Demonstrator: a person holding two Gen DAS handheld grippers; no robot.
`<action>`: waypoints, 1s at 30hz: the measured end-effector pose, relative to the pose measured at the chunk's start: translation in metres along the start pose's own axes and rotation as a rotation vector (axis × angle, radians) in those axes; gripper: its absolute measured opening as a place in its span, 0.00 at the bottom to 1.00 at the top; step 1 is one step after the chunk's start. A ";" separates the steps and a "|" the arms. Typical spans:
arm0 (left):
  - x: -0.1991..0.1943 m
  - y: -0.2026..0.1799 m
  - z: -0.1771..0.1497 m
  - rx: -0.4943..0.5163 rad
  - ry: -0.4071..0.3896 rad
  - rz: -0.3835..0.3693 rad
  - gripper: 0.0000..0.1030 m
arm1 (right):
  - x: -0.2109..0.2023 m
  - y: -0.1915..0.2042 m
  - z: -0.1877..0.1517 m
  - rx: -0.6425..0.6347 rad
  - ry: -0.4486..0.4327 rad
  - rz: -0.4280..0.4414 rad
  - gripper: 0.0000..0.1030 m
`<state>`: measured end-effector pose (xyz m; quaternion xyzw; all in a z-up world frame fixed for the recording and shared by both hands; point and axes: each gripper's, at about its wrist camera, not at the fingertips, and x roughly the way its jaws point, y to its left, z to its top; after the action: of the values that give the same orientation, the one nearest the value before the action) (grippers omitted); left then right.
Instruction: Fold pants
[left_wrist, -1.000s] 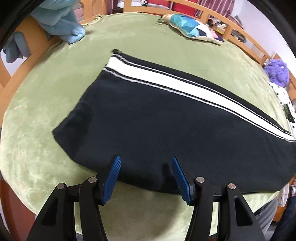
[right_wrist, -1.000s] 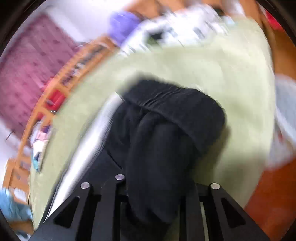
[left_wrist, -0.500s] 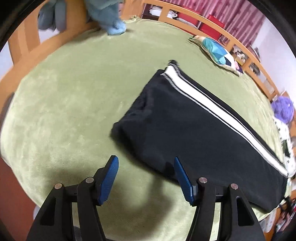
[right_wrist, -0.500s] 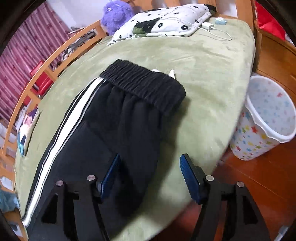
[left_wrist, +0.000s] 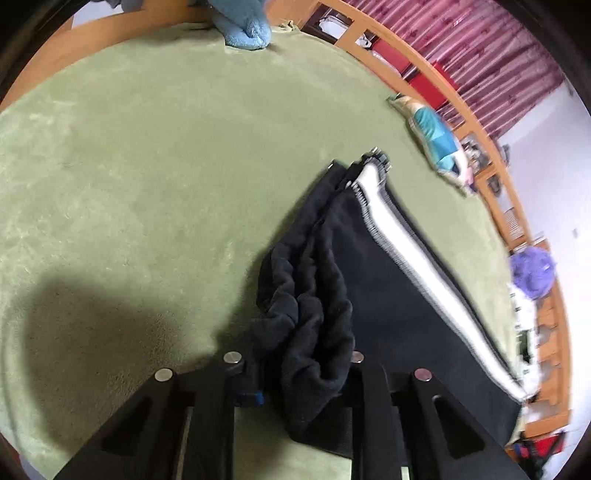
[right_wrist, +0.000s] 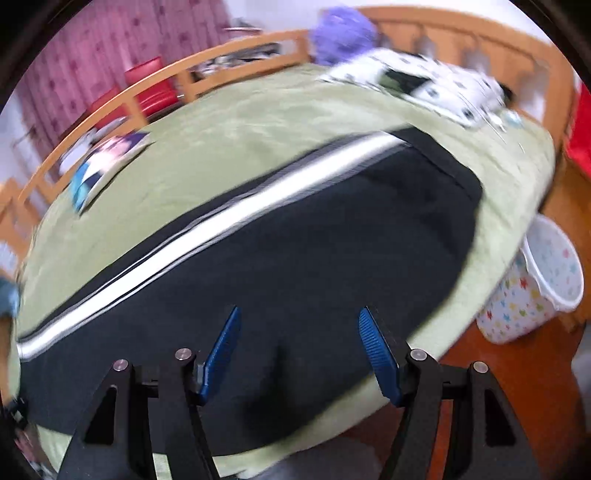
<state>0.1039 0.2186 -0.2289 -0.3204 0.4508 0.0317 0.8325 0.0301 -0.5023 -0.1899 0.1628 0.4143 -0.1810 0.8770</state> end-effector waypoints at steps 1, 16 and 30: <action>-0.005 -0.003 0.003 0.000 0.000 -0.012 0.18 | -0.001 0.014 -0.003 -0.023 0.001 0.010 0.64; -0.094 -0.263 -0.035 0.628 -0.129 0.152 0.17 | -0.025 0.096 -0.020 -0.305 -0.035 0.126 0.64; 0.011 -0.450 -0.226 0.956 0.365 -0.202 0.30 | -0.030 -0.008 -0.024 -0.185 0.020 0.112 0.64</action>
<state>0.0986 -0.2679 -0.0980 0.0535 0.5196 -0.3147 0.7926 -0.0067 -0.4936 -0.1820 0.1062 0.4282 -0.0909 0.8928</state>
